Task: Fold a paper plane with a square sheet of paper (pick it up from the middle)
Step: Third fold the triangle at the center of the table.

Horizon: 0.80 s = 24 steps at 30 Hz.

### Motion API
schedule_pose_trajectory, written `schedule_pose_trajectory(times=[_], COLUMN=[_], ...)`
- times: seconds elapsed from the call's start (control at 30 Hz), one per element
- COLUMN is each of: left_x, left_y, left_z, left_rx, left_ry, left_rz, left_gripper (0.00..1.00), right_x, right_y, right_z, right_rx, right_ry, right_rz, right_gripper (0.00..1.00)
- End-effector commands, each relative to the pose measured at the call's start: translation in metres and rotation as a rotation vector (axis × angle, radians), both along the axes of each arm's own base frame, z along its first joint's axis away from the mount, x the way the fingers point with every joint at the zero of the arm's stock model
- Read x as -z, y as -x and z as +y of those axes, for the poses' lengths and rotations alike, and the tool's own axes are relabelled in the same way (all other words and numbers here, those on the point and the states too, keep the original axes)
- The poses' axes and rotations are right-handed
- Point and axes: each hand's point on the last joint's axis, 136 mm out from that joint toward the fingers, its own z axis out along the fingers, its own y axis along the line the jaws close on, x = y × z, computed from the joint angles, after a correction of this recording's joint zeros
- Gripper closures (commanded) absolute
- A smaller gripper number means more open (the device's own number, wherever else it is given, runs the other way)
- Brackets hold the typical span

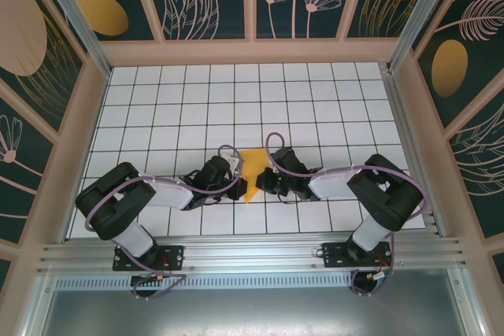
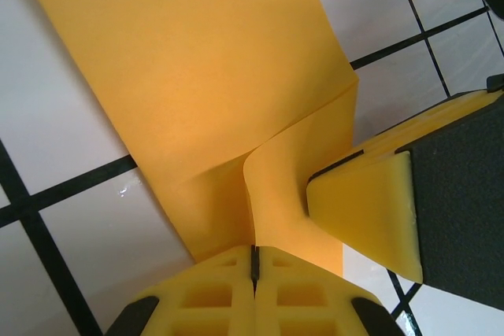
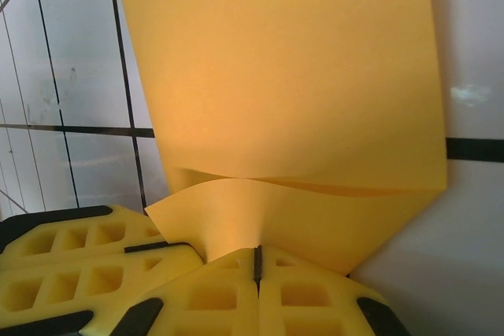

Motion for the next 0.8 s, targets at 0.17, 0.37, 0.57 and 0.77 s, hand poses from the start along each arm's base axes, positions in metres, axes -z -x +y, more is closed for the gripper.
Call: schedule_pose_trajectory(times=[0.17, 0.37, 0.57, 0.77], left_x=[0.034, 0.033, 0.033, 0.033], left_y=[0.013, 0.013, 0.014, 0.015], left_z=[0.027, 0.026, 0.028, 0.03], left_rx=[-0.02, -0.018, -0.019, -0.019], left_ry=[-0.148, -0.145, -0.15, -0.151], left_rz=[0.075, 0.072, 0.07, 0.071], left_gripper=[1.0, 1.0, 1.0, 1.0], right_x=[-0.027, 0.006, 0.004, -0.034], right_y=[-0.021, -0.018, -0.022, -0.044], right_z=[-0.008, -0.022, -0.029, -0.028], right_rx=[-0.005, 0.012, 0.028, 0.035], right_ry=[-0.018, 0.046, 0.061, 0.014], right_rz=[-0.064, -0.003, -0.003, -0.089], right_gripper=[0.96, 0.96, 0.96, 0.96])
